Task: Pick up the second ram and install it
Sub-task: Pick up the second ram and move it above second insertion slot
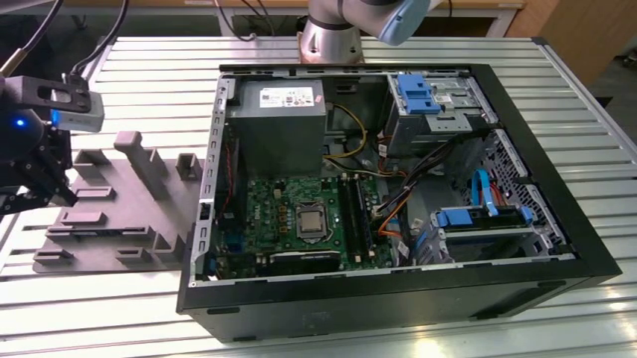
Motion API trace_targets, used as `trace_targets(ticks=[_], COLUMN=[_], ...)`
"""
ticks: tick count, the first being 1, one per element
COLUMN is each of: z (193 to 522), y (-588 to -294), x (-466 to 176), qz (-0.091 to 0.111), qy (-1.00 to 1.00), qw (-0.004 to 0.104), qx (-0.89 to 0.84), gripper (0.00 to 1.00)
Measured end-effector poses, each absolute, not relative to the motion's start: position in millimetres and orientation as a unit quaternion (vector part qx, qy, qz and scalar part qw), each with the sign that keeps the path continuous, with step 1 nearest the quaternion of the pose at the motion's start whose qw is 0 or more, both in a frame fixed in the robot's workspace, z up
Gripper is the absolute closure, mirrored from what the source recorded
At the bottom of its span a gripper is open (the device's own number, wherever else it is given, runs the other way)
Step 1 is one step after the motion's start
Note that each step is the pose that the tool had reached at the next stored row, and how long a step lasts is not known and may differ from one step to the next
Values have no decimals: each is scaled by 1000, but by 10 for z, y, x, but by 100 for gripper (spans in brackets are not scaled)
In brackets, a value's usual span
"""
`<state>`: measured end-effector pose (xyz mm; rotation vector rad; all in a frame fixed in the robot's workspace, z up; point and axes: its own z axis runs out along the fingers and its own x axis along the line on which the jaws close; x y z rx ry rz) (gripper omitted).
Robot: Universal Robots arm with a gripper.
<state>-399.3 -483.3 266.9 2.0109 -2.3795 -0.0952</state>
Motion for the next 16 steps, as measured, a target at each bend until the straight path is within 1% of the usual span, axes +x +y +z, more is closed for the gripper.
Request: trace_targets(ticks=[16], z=[2538], y=[-4854], x=[-3994], qz=[-31], qy=[-763], qw=[12], qx=[645], gripper=[89])
